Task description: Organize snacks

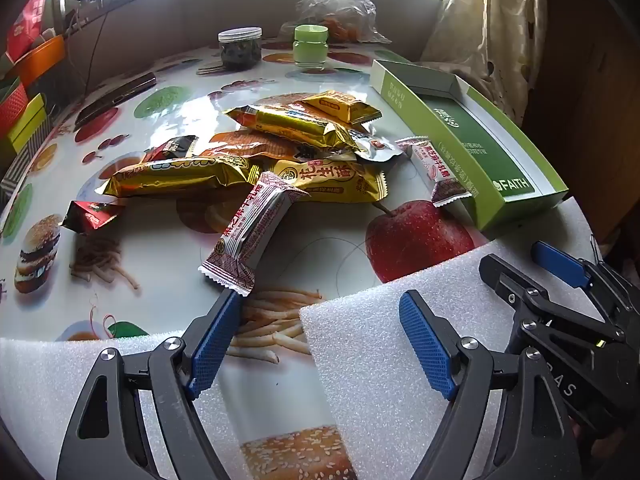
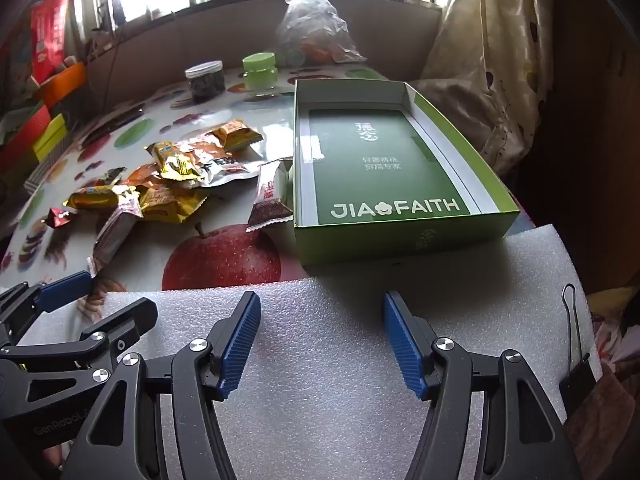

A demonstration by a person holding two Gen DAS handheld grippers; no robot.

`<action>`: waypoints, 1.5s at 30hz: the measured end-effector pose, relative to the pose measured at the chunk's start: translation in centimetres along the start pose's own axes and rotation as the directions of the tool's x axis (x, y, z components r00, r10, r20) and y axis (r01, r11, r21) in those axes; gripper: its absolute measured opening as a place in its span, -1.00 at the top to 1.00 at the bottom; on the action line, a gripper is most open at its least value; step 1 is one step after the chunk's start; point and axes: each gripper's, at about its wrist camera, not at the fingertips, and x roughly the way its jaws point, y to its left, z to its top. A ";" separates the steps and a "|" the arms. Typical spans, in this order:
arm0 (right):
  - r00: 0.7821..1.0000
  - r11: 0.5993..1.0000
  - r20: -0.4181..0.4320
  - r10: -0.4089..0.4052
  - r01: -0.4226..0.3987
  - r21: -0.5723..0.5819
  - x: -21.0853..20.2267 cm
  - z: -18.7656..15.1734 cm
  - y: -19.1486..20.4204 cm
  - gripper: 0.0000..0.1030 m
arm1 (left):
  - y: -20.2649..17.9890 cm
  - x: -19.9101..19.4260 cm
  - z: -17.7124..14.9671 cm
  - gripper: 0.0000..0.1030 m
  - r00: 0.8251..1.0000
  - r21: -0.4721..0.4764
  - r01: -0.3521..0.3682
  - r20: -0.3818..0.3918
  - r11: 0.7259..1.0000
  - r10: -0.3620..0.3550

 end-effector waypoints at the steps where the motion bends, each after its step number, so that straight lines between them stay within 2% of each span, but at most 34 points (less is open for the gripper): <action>1: 1.000 1.000 0.002 0.004 -0.004 0.004 0.0 0.0 0.0 -0.22 | 0.0 0.0 0.0 -0.58 1.000 -0.001 0.001 -0.003 1.000 -0.001; 45: 1.000 1.000 0.026 -0.003 0.003 0.004 -0.4 -0.3 0.0 -0.23 | 0.3 -0.4 0.0 -0.58 1.000 -0.002 -0.001 0.010 1.000 0.001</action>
